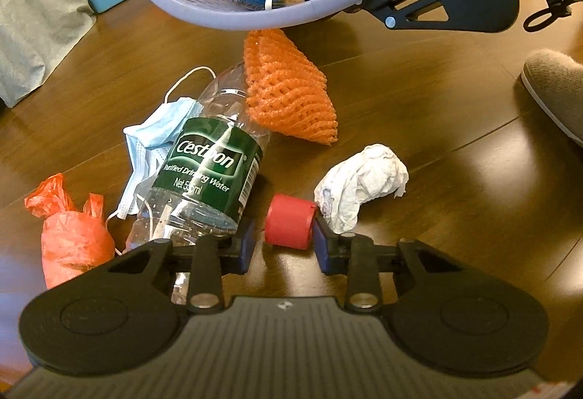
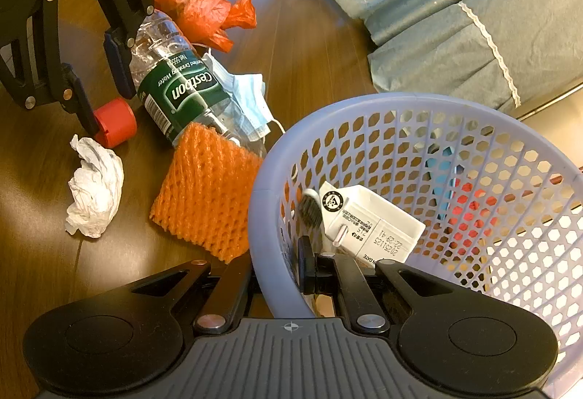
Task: Collect trash
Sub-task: 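Lower the left tool to the red bottle cap and grasp it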
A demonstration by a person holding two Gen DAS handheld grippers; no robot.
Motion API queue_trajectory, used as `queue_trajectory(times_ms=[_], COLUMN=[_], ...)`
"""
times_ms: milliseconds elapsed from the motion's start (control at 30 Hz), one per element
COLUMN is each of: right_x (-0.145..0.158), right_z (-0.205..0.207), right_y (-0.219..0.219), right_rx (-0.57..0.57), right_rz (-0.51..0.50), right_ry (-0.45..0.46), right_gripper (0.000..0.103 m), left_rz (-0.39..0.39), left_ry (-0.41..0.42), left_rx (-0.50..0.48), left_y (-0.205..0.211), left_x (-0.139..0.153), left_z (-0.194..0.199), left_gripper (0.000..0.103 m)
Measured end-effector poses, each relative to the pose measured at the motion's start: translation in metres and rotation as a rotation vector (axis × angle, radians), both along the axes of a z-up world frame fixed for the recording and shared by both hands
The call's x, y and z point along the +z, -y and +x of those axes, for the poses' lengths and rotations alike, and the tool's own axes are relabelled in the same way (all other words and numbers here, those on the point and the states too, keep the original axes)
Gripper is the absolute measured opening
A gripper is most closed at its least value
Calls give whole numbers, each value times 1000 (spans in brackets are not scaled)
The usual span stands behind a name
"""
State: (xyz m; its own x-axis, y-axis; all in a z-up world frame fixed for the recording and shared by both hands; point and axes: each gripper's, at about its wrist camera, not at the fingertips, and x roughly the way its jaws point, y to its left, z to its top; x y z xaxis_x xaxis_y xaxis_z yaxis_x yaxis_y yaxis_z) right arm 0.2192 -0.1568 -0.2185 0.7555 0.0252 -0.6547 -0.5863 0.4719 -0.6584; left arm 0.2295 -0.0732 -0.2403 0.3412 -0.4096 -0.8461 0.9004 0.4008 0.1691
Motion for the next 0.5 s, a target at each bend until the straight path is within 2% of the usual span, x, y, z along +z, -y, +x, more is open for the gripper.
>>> queue_trajectory(times_ms=[133, 500], right_x=[0, -1], right_z=[0, 0], right_y=[0, 0], right_rx=[0, 0], right_rz=[-1, 0], right_ry=[0, -1], right_gripper=[2, 3], left_rz=[2, -10], left_ry=[-4, -3], left_rx=[-3, 2], left_y=[-1, -3], left_x=[-1, 3], left_z=[0, -3], left_gripper=[23, 22])
